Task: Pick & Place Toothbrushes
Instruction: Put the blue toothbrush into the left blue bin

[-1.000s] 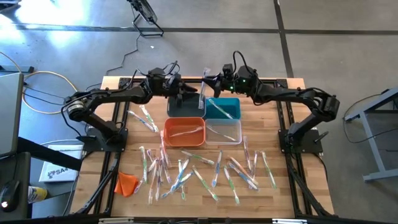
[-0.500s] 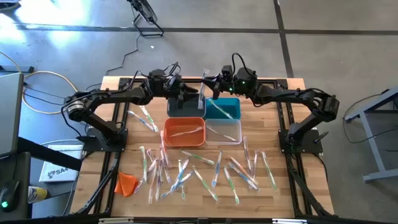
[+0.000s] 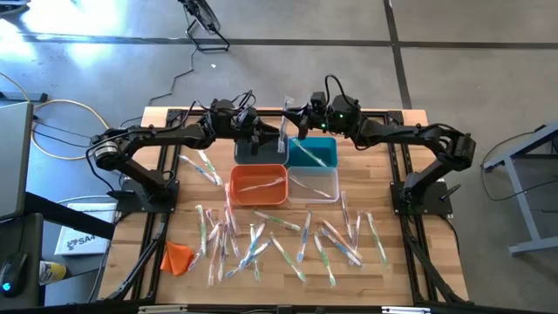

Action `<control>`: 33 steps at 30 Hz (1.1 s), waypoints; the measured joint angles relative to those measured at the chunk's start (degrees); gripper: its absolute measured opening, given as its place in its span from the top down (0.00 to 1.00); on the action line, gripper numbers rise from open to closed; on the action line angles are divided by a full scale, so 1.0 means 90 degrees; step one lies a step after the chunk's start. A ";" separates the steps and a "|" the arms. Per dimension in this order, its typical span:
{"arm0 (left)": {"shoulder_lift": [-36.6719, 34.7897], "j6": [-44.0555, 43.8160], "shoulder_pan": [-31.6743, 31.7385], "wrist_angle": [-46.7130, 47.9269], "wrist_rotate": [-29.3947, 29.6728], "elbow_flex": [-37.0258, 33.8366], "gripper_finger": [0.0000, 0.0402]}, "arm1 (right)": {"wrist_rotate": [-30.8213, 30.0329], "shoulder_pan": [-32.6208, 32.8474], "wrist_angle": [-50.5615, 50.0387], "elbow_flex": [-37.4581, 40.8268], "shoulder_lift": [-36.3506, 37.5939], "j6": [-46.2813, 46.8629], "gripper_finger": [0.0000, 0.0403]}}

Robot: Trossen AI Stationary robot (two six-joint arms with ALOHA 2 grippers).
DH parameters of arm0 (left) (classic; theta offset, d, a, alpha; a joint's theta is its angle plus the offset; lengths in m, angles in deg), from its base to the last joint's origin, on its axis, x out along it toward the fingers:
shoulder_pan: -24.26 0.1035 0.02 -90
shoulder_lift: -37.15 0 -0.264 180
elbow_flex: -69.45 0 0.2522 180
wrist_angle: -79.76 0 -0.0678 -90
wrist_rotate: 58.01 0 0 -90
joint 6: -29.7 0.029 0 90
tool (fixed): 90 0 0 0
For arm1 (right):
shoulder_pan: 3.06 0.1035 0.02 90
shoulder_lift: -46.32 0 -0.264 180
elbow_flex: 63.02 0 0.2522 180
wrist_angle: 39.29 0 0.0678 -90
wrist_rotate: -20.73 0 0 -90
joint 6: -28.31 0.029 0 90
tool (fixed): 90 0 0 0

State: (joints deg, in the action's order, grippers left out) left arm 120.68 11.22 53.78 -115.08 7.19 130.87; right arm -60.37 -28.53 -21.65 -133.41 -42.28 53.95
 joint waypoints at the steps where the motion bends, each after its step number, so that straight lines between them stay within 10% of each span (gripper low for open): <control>1: 0.0000 0.0000 0.0000 -0.0031 0.0002 0.0000 0.69 | -0.0002 0.0020 0.0000 0.0000 0.0000 -0.0002 0.89; 33: 0.0000 0.0002 -0.0408 0.0128 0.0376 -0.0002 0.69 | -0.0337 0.0459 0.0060 0.0002 0.0005 -0.0053 0.89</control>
State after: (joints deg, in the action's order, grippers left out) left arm 120.68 11.24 50.11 -113.92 10.58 130.85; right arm -63.40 -24.40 -21.11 -133.38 -42.24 53.47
